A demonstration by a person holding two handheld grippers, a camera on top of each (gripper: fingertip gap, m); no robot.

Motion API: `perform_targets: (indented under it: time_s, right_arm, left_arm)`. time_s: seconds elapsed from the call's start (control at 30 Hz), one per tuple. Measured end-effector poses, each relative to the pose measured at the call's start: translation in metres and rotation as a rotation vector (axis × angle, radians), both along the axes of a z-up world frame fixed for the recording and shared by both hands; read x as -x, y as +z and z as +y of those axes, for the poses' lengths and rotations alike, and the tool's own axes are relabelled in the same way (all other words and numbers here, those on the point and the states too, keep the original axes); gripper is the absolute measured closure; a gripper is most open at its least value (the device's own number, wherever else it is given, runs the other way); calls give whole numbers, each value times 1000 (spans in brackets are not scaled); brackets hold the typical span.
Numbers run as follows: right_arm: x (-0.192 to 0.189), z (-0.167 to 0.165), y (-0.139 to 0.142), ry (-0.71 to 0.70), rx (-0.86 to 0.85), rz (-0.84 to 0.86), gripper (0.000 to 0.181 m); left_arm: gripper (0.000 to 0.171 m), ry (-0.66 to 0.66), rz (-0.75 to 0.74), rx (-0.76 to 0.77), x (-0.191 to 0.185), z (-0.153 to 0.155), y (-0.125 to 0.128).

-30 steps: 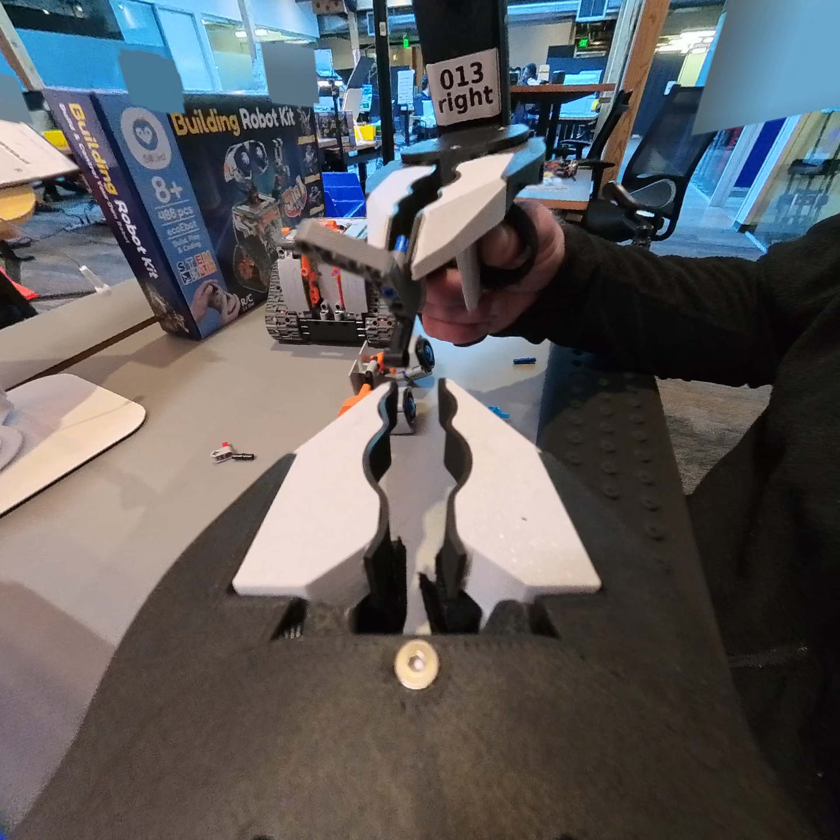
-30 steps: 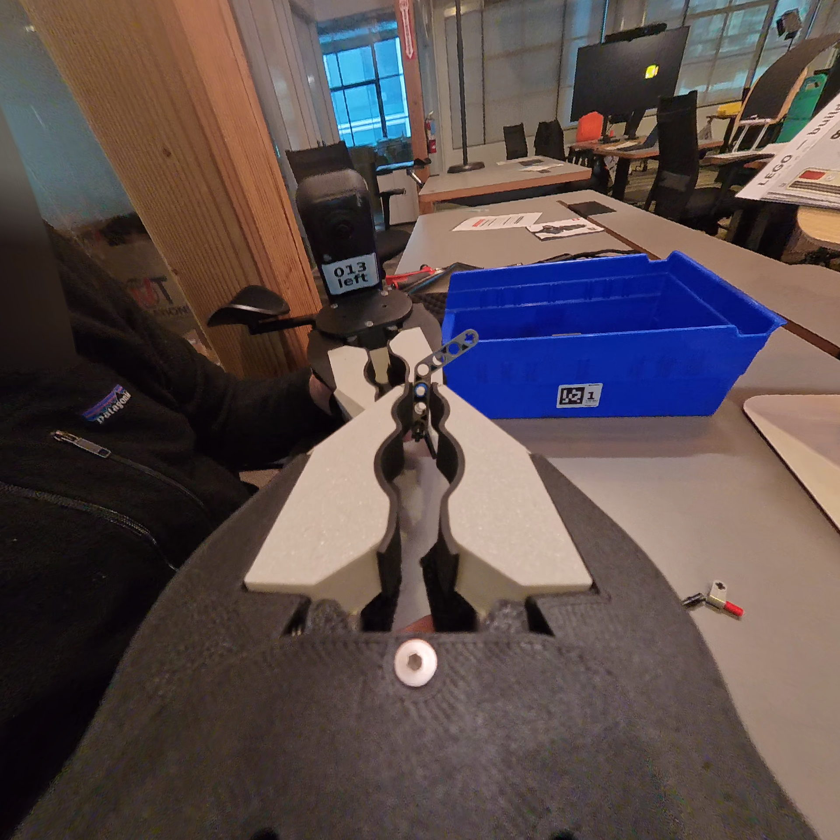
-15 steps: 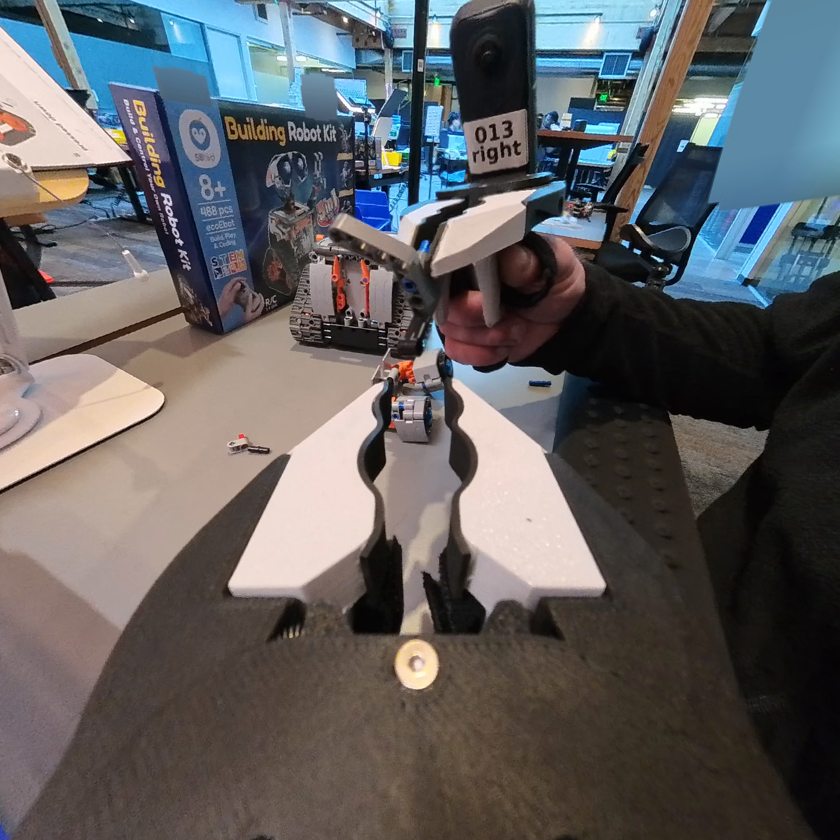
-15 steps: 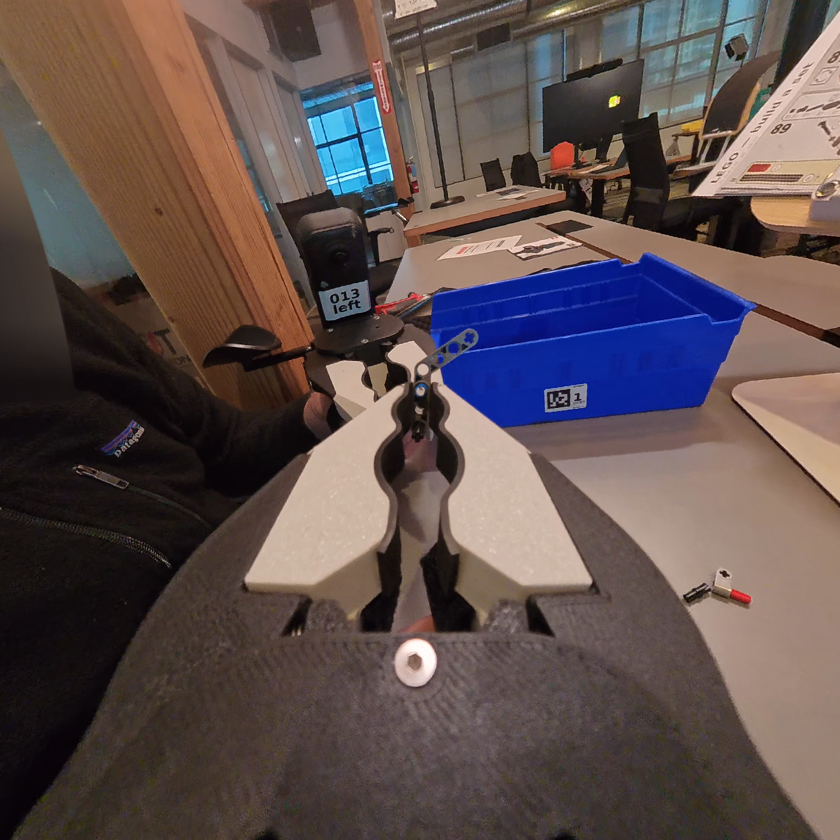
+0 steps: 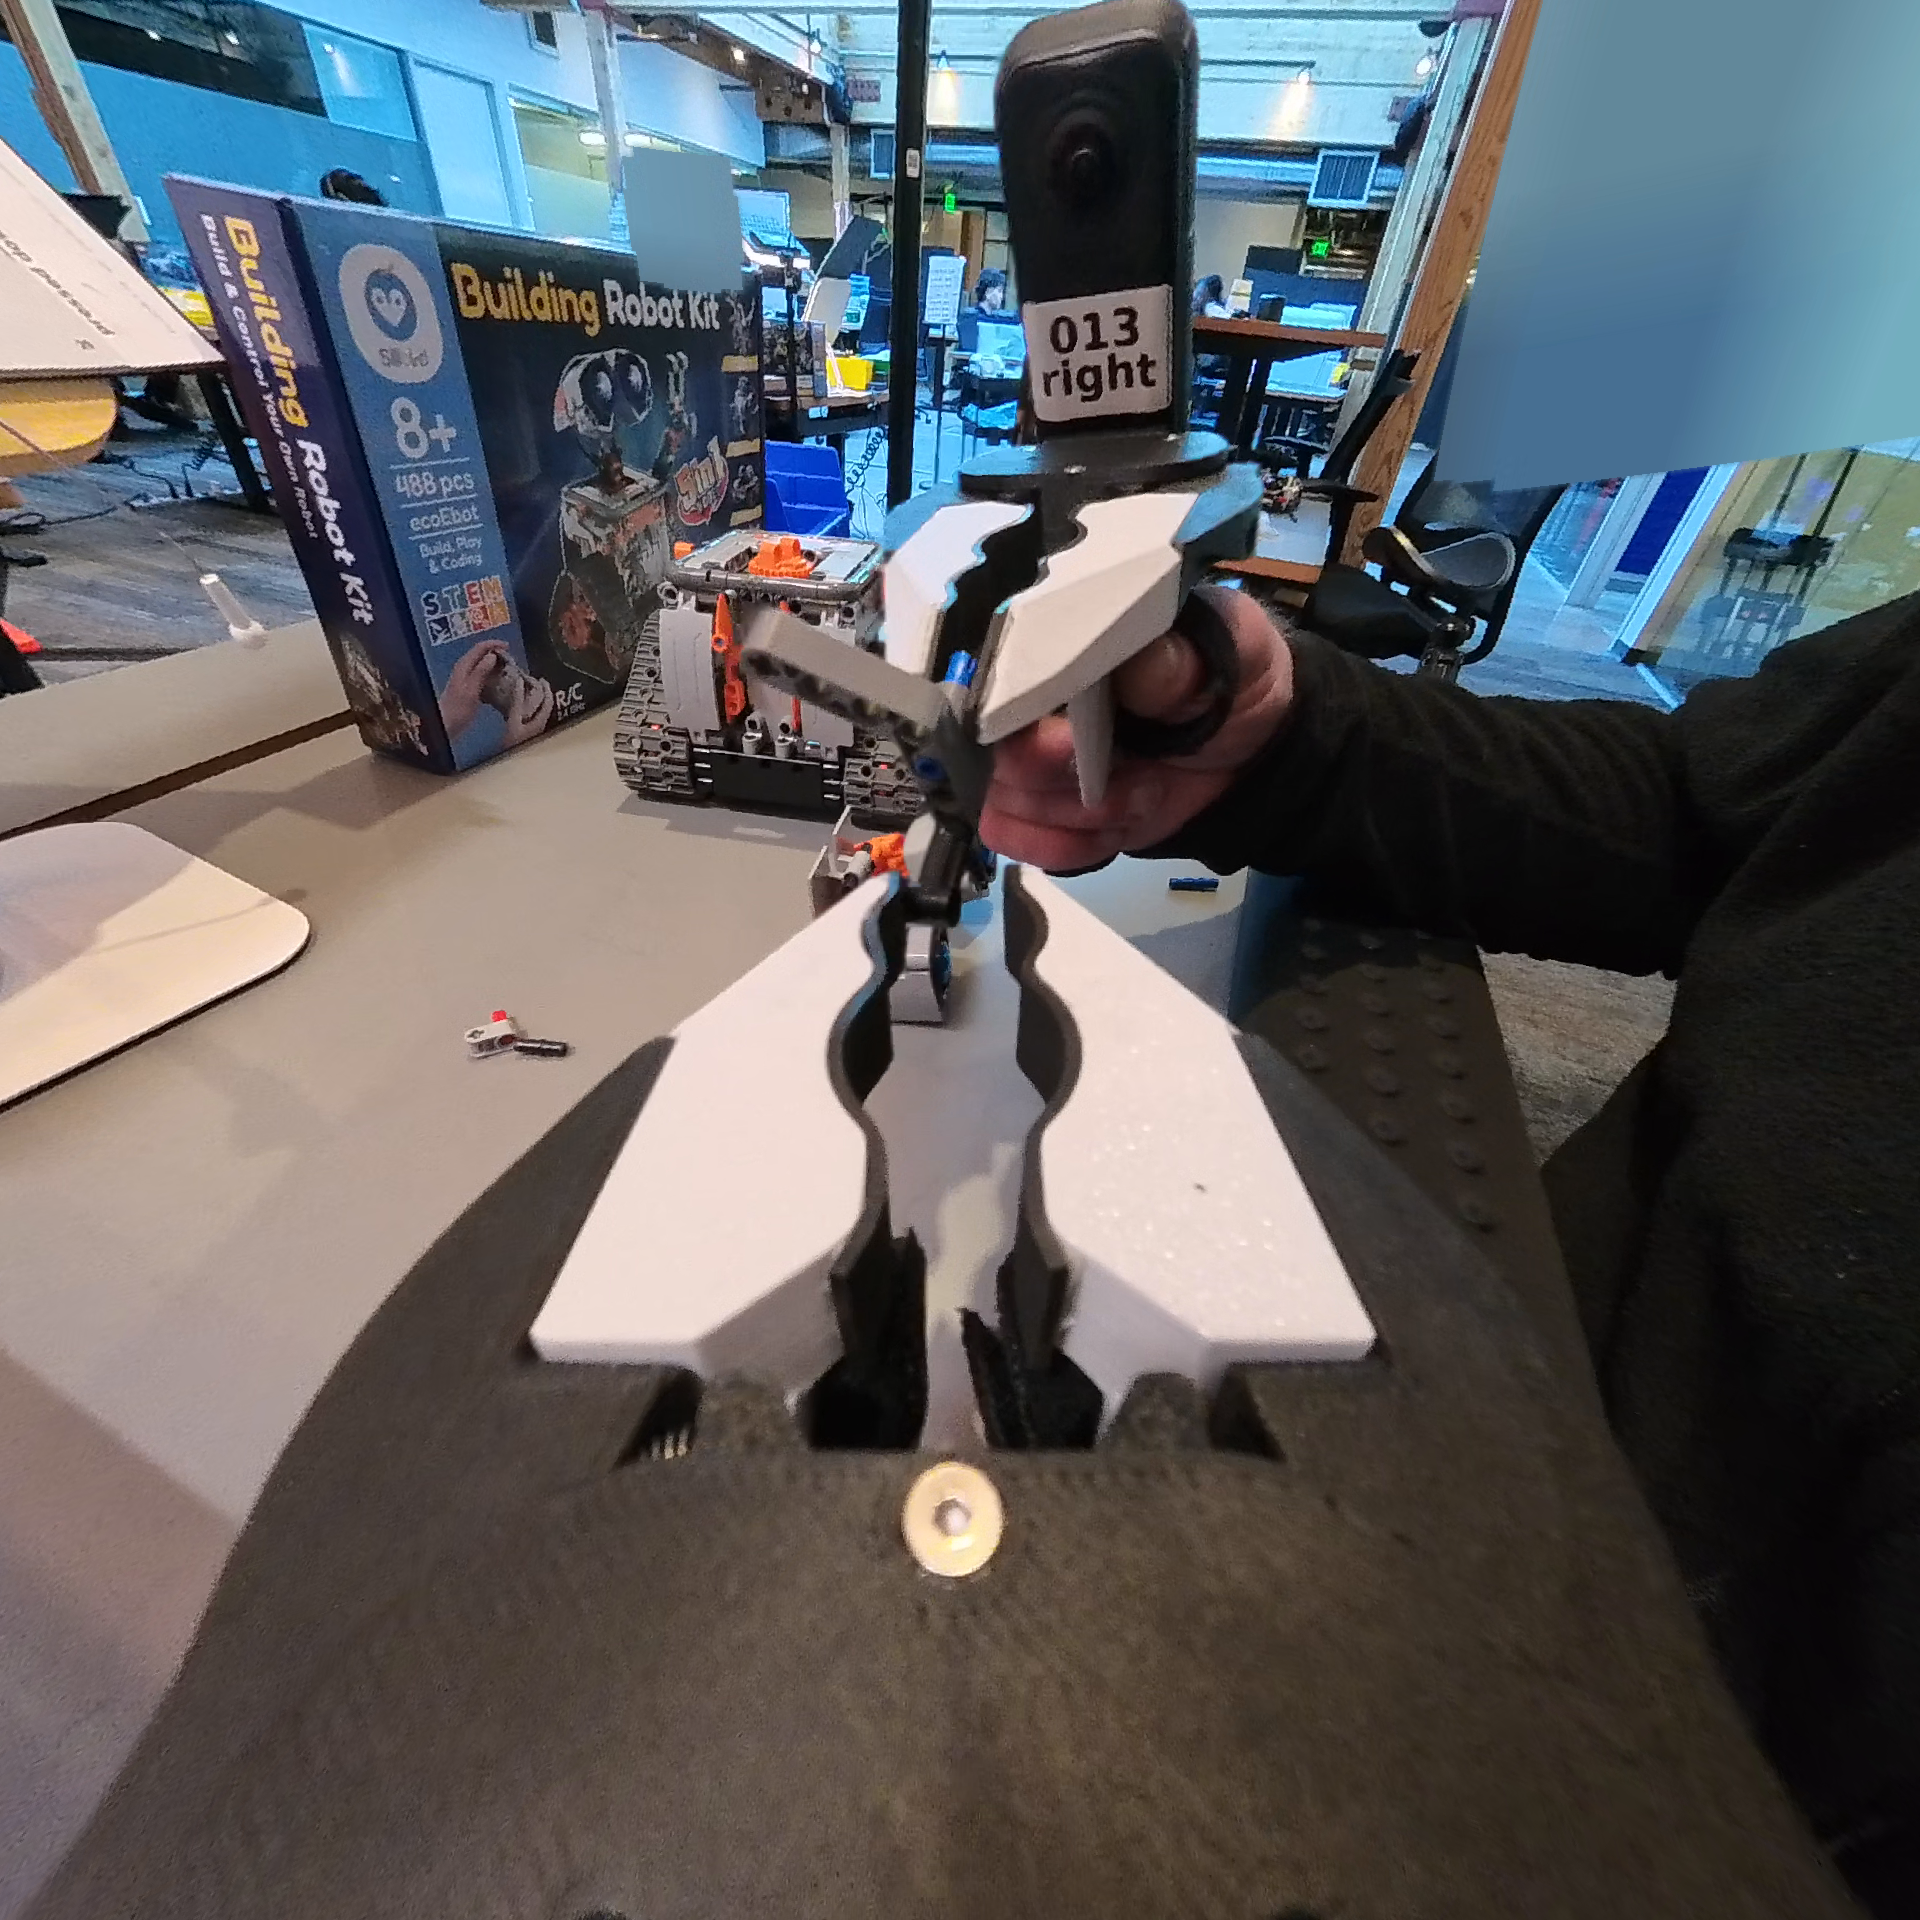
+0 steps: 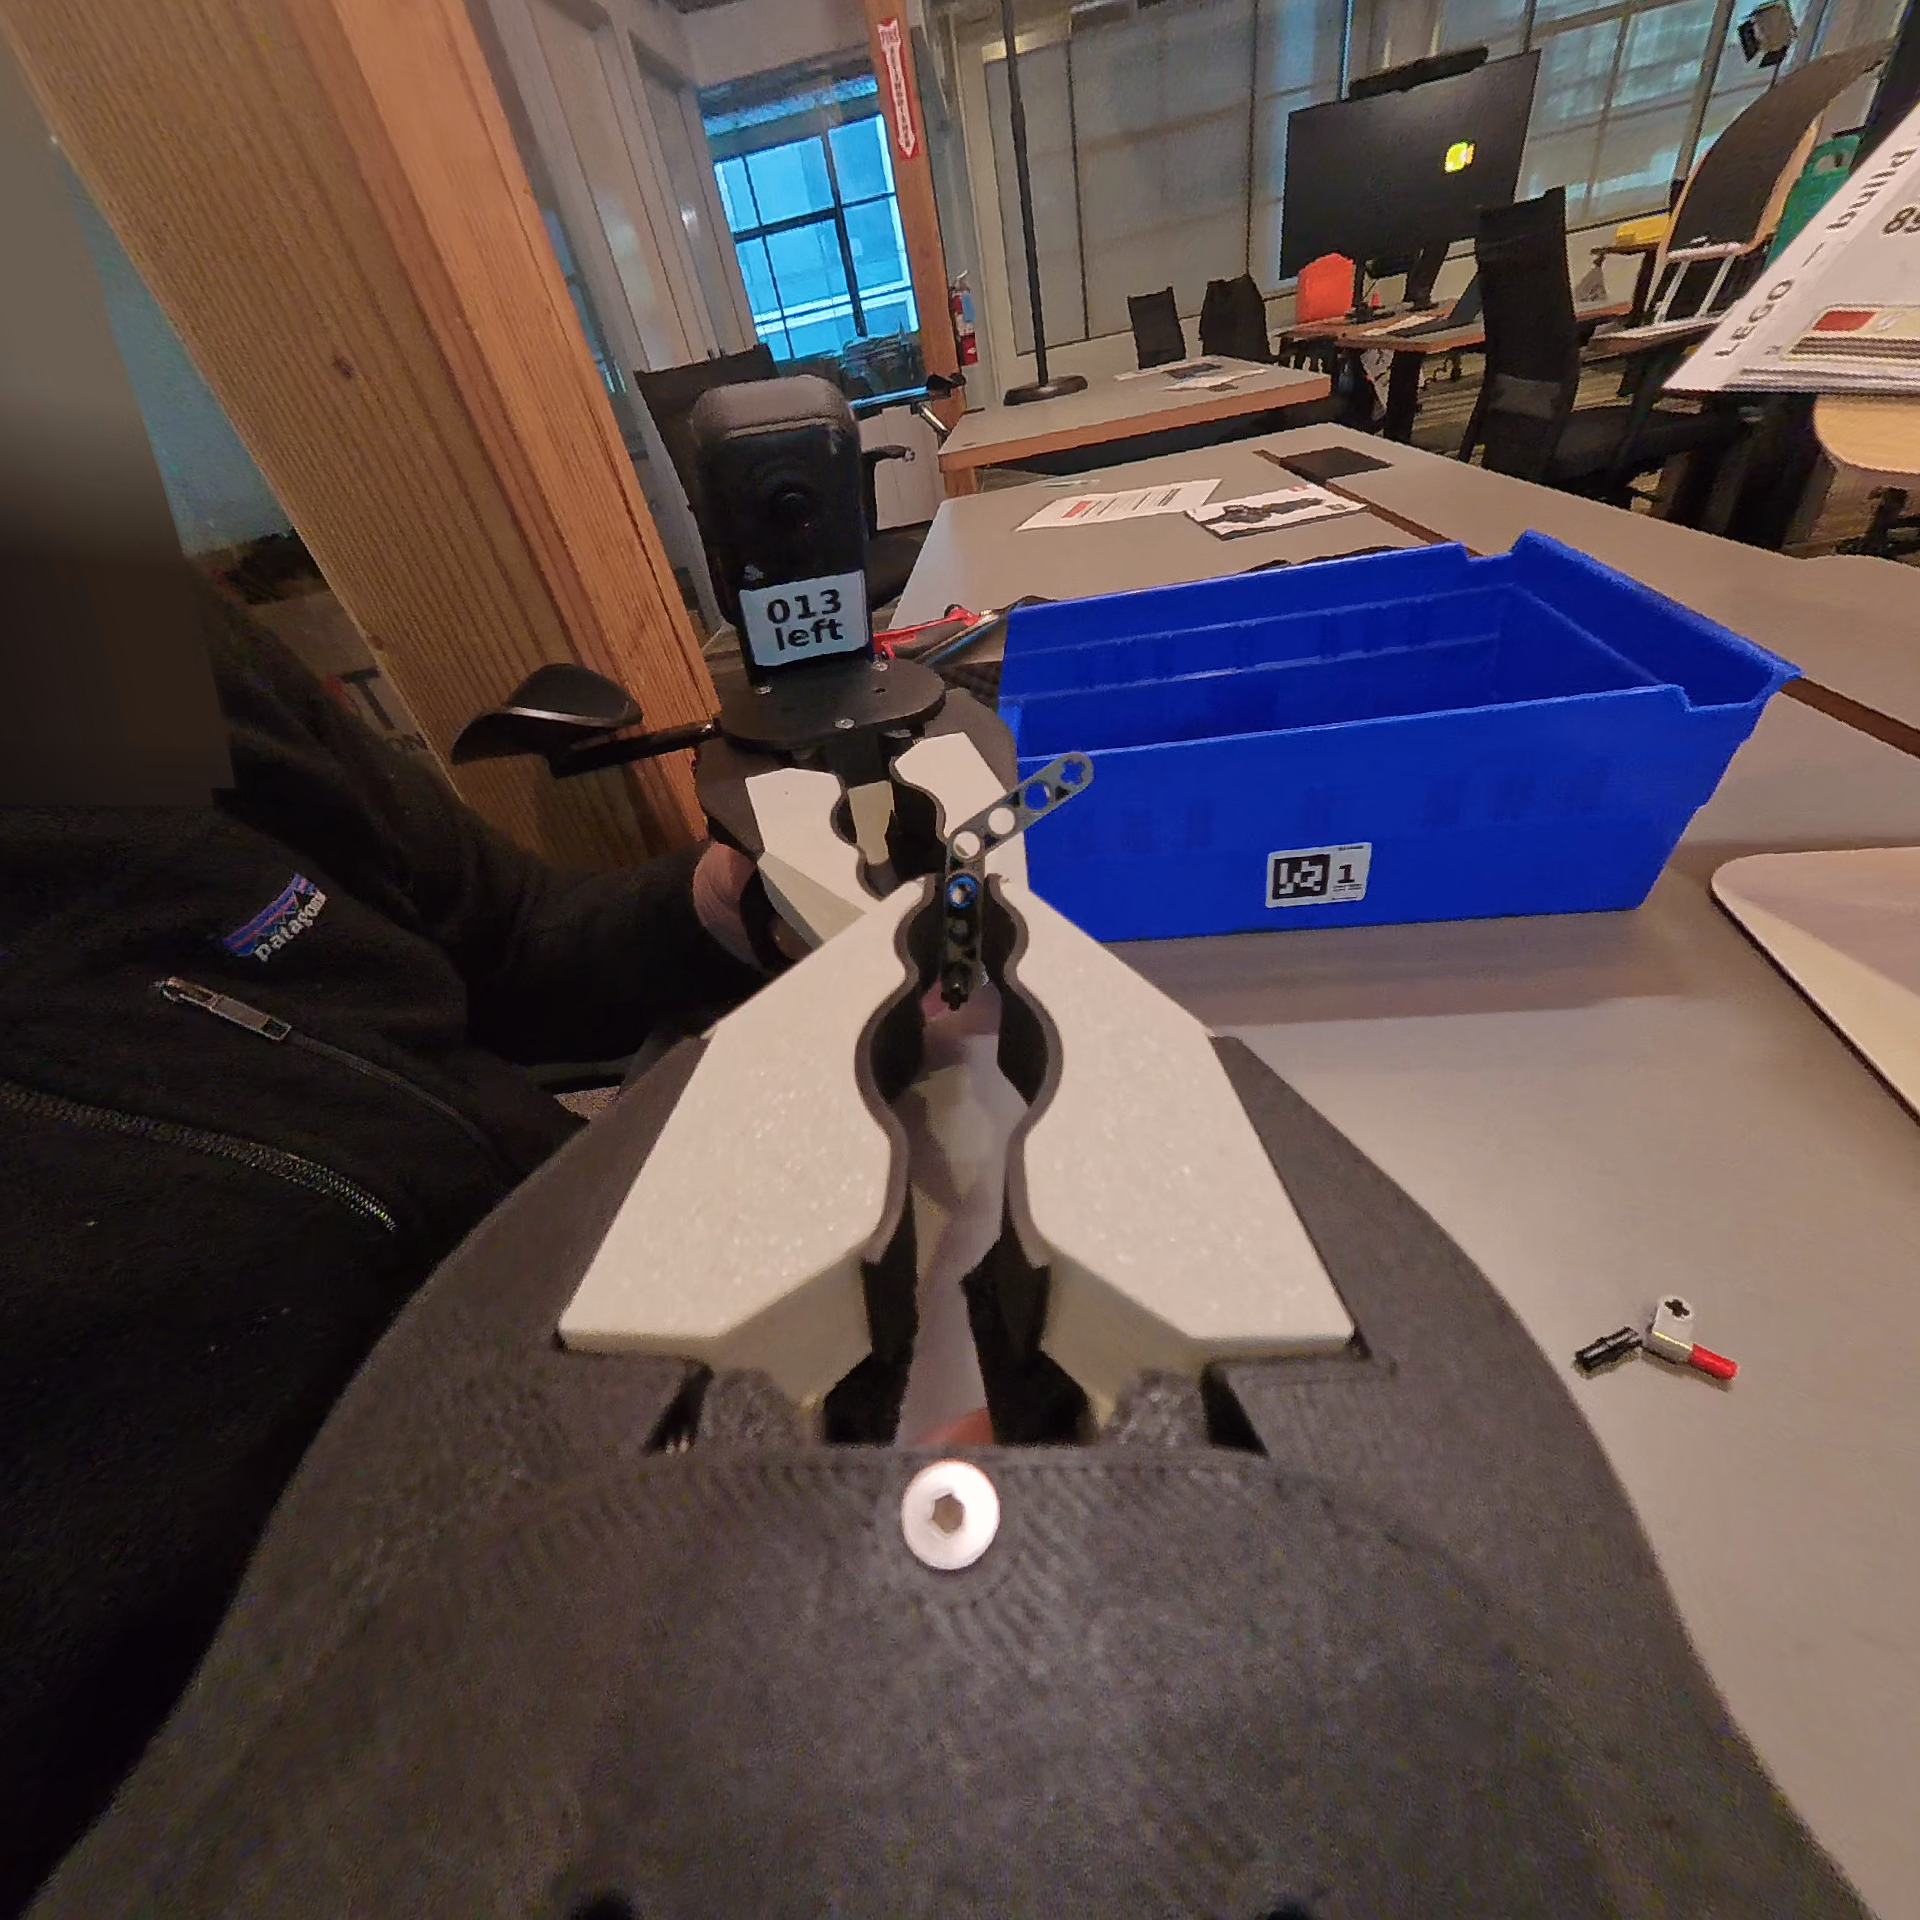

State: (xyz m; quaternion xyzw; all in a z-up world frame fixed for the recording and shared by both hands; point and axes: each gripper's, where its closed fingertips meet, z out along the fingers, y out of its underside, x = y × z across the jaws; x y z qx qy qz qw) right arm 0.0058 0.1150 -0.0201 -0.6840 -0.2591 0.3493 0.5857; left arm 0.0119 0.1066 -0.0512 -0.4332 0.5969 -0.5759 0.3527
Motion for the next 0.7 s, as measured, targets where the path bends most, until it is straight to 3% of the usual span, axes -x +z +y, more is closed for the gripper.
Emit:
perform_targets:
  time_s: [0.1, 0.7]
  right_arm:
    - [3, -2, 1, 15, -6, 1, 177]
    - [-4, -1, -10, -1, 30, -44, 177]
  left_arm:
    - [164, -6, -10, 8, 1, 1, 2]
    - [164, 74, 15, -148, -4, 5, -9]
